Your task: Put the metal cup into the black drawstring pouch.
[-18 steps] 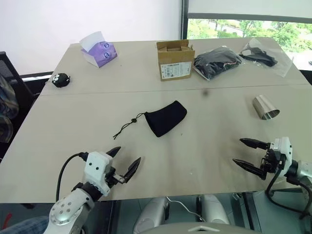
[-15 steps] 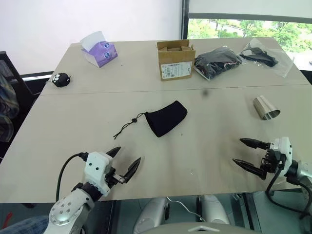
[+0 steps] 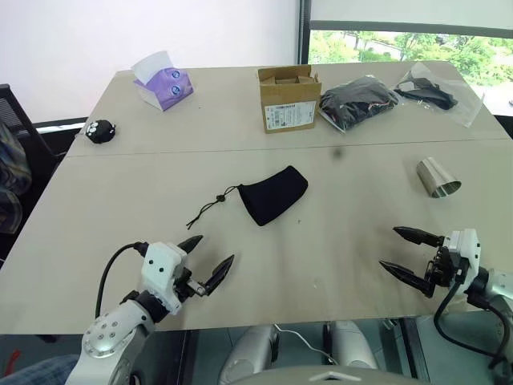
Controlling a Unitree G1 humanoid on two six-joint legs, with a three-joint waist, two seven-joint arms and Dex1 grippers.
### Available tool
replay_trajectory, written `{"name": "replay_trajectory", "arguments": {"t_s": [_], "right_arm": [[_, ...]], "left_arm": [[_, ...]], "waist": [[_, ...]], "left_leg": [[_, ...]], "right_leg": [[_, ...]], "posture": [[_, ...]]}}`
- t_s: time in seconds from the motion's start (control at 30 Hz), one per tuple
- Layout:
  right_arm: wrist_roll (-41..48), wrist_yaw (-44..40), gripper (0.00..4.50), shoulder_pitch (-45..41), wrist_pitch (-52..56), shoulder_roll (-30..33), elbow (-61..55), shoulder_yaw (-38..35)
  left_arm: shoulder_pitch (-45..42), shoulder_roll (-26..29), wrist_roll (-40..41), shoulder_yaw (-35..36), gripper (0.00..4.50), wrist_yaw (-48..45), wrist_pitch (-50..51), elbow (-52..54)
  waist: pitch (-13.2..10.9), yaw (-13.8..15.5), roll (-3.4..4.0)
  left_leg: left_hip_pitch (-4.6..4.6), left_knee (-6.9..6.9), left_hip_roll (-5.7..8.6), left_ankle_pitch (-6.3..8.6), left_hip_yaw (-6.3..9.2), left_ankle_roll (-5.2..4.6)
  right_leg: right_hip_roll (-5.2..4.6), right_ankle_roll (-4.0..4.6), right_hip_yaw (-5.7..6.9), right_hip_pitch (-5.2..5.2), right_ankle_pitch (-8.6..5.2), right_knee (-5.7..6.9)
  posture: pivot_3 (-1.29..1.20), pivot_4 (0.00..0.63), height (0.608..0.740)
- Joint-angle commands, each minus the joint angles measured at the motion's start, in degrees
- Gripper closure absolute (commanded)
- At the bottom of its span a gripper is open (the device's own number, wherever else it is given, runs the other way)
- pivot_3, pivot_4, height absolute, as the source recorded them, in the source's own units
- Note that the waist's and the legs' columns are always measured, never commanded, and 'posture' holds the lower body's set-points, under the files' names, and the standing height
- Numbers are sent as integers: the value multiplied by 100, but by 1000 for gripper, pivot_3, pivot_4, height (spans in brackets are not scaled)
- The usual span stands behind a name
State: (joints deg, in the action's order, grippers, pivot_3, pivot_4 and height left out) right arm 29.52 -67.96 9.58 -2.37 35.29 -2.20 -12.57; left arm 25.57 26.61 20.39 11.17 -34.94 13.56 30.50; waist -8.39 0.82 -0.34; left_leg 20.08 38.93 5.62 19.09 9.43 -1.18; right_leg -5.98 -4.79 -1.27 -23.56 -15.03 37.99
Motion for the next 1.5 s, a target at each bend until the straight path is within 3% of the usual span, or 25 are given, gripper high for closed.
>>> {"name": "replay_trajectory", "arguments": {"t_s": [0.03,0.27,0.5,0.63,0.83,0.97,1.27,1.5], "right_arm": [[3,-109,0,-60,-229,-3,-170,29],[405,-19,0,158,90,-157,-1129,312],[684,277,0,235,475,-328,-1841,493],[549,356,0,189,342,-475,-1747,615],[427,357,0,128,122,-607,-1547,653],[390,447,0,112,93,-647,-1578,638],[340,658,0,354,-80,-651,-1680,517],[336,771,0,566,-229,-655,-1733,500]], "left_arm": [[-29,120,-185,-102,38,-171,-346,-48],[-564,444,-765,-395,38,-577,-1319,-668],[-1529,1203,-921,-256,38,-1369,-2561,-1711],[-3151,1635,-1290,-680,38,-2023,-3714,-3293],[-5589,1338,-1509,-1381,38,-2786,-4708,-5733],[-6518,1115,-1475,-1706,38,-3475,-5130,-6958],[-7652,958,-1279,-1781,38,-4899,-5291,-8664],[-7831,1243,-968,-1609,38,-5694,-4992,-8747]], "waist": [[0,-1,0],[0,4,1],[-1,3,2],[-1,30,0],[0,-8,-1],[-1,-131,-2],[-2,-178,-5],[-3,-211,-5]], "left_leg": [[0,0,0,0,0,0],[0,-1,0,0,3,0],[0,-2,0,0,11,1],[1,0,7,-1,26,2],[6,8,17,-2,36,2],[25,15,18,-2,42,2],[37,37,20,-2,53,2],[47,43,20,-3,61,1]], "right_leg": [[0,0,0,0,0,0],[0,0,2,0,0,0],[0,0,10,0,0,-1],[5,1,28,1,0,0],[6,1,39,8,6,-3],[7,-1,45,-8,7,-2],[15,-4,56,-12,9,6],[15,-6,63,-15,10,6]], "posture": [[0,150,740],[0,150,740],[0,150,740],[0,150,740],[0,150,740],[0,150,740],[0,150,740],[0,150,740]]}}
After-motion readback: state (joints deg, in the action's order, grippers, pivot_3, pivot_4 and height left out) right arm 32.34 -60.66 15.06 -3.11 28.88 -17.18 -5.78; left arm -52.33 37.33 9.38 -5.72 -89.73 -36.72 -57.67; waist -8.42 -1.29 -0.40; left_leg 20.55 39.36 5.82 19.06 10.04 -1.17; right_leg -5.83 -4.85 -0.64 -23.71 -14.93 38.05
